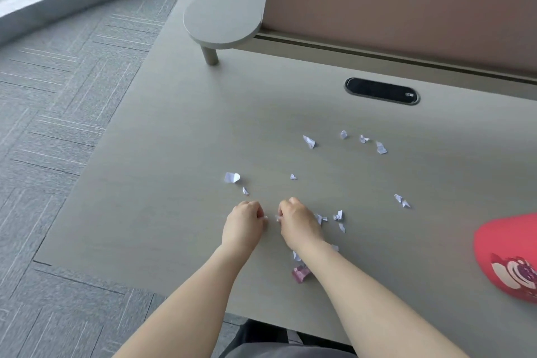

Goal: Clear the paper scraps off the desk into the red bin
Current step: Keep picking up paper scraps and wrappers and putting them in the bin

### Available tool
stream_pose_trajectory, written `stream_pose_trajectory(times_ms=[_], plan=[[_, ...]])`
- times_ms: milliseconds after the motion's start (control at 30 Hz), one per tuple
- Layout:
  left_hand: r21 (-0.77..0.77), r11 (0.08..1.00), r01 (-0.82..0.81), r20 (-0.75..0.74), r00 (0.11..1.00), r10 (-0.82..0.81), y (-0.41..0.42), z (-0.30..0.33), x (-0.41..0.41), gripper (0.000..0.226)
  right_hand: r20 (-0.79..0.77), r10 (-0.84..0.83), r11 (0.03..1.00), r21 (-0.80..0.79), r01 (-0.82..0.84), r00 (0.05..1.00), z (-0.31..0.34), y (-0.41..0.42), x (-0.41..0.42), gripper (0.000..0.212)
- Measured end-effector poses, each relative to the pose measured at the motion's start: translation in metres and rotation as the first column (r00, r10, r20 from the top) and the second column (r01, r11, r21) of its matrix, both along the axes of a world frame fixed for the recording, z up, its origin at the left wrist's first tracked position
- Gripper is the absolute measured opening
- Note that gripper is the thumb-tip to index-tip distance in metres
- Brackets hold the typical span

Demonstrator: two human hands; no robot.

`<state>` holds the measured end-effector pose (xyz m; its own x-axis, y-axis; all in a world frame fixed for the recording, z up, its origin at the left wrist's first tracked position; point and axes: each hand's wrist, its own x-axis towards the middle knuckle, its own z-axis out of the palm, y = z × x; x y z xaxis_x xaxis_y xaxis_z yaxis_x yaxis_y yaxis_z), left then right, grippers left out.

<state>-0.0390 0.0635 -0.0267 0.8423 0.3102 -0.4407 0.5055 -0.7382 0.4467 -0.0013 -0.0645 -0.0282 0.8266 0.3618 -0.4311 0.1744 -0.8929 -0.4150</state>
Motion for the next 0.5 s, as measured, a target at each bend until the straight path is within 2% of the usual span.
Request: stream_pose_trajectory(times_ms=[133,267,500], plan=[[-0.018,1.000,0.004,0.059,0.998,-0.003,-0.008,0.007,0.002,0.009,0.018,-0.107,0.992,0.073,0.106,0.994,0.004,-0.015,-0.001,0.009],[-0.077,0.997,0.007,0.176,0.984,0.007,-0.034,0.028,0.018,0.012,0.106,-0.265,0.951,0.192,0.242,0.958,0.028,-0.046,0.009,0.010],[-0.219,0.959,0.182,0.394,0.915,-0.083,-0.127,0.091,0.060,0.009,0.278,-0.571,0.801,0.395,0.450,0.772,0.093,-0.143,0.022,0.011]])
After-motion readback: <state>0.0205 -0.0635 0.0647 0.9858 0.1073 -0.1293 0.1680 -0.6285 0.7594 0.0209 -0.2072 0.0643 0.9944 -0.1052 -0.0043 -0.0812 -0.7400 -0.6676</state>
